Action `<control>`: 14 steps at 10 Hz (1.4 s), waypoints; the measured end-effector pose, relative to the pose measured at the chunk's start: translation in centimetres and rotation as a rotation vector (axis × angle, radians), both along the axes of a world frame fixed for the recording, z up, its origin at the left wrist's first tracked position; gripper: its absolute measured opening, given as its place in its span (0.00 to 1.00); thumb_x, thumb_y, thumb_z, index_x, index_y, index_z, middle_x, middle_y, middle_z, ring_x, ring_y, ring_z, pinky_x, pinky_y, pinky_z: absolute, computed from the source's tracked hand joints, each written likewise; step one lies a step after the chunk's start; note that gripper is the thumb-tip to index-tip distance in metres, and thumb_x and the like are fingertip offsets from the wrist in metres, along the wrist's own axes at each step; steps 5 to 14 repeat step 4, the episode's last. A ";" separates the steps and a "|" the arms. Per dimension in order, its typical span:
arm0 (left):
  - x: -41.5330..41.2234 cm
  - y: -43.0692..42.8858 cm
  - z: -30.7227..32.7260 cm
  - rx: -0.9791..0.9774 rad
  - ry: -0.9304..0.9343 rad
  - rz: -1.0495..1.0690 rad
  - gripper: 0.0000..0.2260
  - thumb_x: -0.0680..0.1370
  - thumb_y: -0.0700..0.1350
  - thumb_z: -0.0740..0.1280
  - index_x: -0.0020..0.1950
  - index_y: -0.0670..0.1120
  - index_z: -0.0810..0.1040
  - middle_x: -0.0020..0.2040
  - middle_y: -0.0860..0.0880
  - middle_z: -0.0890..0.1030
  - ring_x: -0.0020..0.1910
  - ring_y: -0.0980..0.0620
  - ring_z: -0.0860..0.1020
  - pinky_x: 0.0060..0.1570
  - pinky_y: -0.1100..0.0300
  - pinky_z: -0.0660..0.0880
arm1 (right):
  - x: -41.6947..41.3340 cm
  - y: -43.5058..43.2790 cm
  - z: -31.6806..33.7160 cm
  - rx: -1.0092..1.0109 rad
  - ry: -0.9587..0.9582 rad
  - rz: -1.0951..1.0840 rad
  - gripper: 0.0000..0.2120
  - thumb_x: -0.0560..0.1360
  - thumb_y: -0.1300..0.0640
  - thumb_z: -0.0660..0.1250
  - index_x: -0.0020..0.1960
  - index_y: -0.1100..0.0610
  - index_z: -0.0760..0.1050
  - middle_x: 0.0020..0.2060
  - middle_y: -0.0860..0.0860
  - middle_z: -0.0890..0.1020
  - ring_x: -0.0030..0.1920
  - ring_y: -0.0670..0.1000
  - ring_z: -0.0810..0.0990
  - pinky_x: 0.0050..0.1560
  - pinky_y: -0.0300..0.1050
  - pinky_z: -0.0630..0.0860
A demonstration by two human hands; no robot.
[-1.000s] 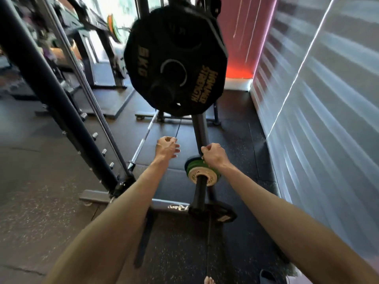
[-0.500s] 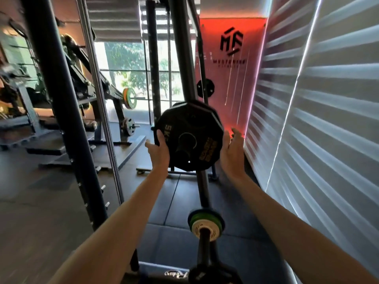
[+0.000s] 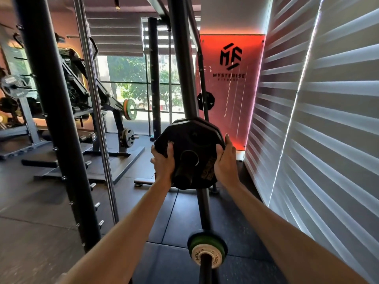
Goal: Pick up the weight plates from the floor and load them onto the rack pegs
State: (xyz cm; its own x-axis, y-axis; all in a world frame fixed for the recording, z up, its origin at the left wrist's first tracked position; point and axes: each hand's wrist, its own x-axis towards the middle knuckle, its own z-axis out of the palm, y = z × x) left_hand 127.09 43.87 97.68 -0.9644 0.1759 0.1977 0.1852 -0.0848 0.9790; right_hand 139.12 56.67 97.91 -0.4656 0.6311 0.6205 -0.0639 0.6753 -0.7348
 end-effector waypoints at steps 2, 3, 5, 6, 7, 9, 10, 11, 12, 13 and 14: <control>-1.4 0.4 0.1 -0.033 0.011 -0.049 0.32 0.77 0.62 0.63 0.74 0.48 0.59 0.68 0.41 0.71 0.63 0.40 0.74 0.56 0.55 0.70 | -1.2 2.0 -0.2 -0.025 -0.040 0.017 0.21 0.85 0.49 0.53 0.75 0.56 0.62 0.58 0.55 0.73 0.60 0.52 0.73 0.63 0.53 0.74; -1.9 -0.5 0.2 -0.064 0.001 -0.090 0.36 0.70 0.69 0.65 0.70 0.50 0.64 0.63 0.45 0.75 0.64 0.42 0.73 0.63 0.46 0.73 | -0.8 1.4 0.3 -0.037 -0.067 0.045 0.20 0.85 0.49 0.52 0.75 0.55 0.62 0.58 0.53 0.72 0.61 0.52 0.73 0.63 0.51 0.74; -2.3 -1.5 1.1 -0.171 0.116 -0.038 0.36 0.72 0.64 0.69 0.74 0.48 0.62 0.68 0.42 0.71 0.69 0.41 0.70 0.67 0.45 0.70 | 0.1 1.7 1.0 0.016 -0.106 0.044 0.21 0.85 0.48 0.53 0.75 0.54 0.62 0.59 0.51 0.72 0.64 0.54 0.73 0.64 0.51 0.72; -2.3 -1.5 1.1 -0.171 0.116 -0.038 0.36 0.72 0.64 0.69 0.74 0.48 0.62 0.68 0.42 0.71 0.69 0.41 0.70 0.67 0.45 0.70 | 0.1 1.7 1.0 0.016 -0.106 0.044 0.21 0.85 0.48 0.53 0.75 0.54 0.62 0.59 0.51 0.72 0.64 0.54 0.73 0.64 0.51 0.72; -2.3 -1.5 1.1 -0.171 0.116 -0.038 0.36 0.72 0.64 0.69 0.74 0.48 0.62 0.68 0.42 0.71 0.69 0.41 0.70 0.67 0.45 0.70 | 0.1 1.7 1.0 0.016 -0.106 0.044 0.21 0.85 0.48 0.53 0.75 0.54 0.62 0.59 0.51 0.72 0.64 0.54 0.73 0.64 0.51 0.72; -2.3 -1.5 1.1 -0.171 0.116 -0.038 0.36 0.72 0.64 0.69 0.74 0.48 0.62 0.68 0.42 0.71 0.69 0.41 0.70 0.67 0.45 0.70 | 0.1 1.7 1.0 0.016 -0.106 0.044 0.21 0.85 0.48 0.53 0.75 0.54 0.62 0.59 0.51 0.72 0.64 0.54 0.73 0.64 0.51 0.72; -2.3 -1.5 1.1 -0.171 0.116 -0.038 0.36 0.72 0.64 0.69 0.74 0.48 0.62 0.68 0.42 0.71 0.69 0.41 0.70 0.67 0.45 0.70 | 0.1 1.7 1.0 0.016 -0.106 0.044 0.21 0.85 0.48 0.53 0.75 0.54 0.62 0.59 0.51 0.72 0.64 0.54 0.73 0.64 0.51 0.72; -2.3 -1.5 1.1 -0.171 0.116 -0.038 0.36 0.72 0.64 0.69 0.74 0.48 0.62 0.68 0.42 0.71 0.69 0.41 0.70 0.67 0.45 0.70 | 0.1 1.7 1.0 0.016 -0.106 0.044 0.21 0.85 0.48 0.53 0.75 0.54 0.62 0.59 0.51 0.72 0.64 0.54 0.73 0.64 0.51 0.72; -2.3 -1.5 1.1 -0.171 0.116 -0.038 0.36 0.72 0.64 0.69 0.74 0.48 0.62 0.68 0.42 0.71 0.69 0.41 0.70 0.67 0.45 0.70 | 0.1 1.7 1.0 0.016 -0.106 0.044 0.21 0.85 0.48 0.53 0.75 0.54 0.62 0.59 0.51 0.72 0.64 0.54 0.73 0.64 0.51 0.72; -2.3 -1.5 1.1 -0.171 0.116 -0.038 0.36 0.72 0.64 0.69 0.74 0.48 0.62 0.68 0.42 0.71 0.69 0.41 0.70 0.67 0.45 0.70 | 0.1 1.7 1.0 0.016 -0.106 0.044 0.21 0.85 0.48 0.53 0.75 0.54 0.62 0.59 0.51 0.72 0.64 0.54 0.73 0.64 0.51 0.72; -2.3 -1.5 1.1 -0.171 0.116 -0.038 0.36 0.72 0.64 0.69 0.74 0.48 0.62 0.68 0.42 0.71 0.69 0.41 0.70 0.67 0.45 0.70 | 0.1 1.7 1.0 0.016 -0.106 0.044 0.21 0.85 0.48 0.53 0.75 0.54 0.62 0.59 0.51 0.72 0.64 0.54 0.73 0.64 0.51 0.72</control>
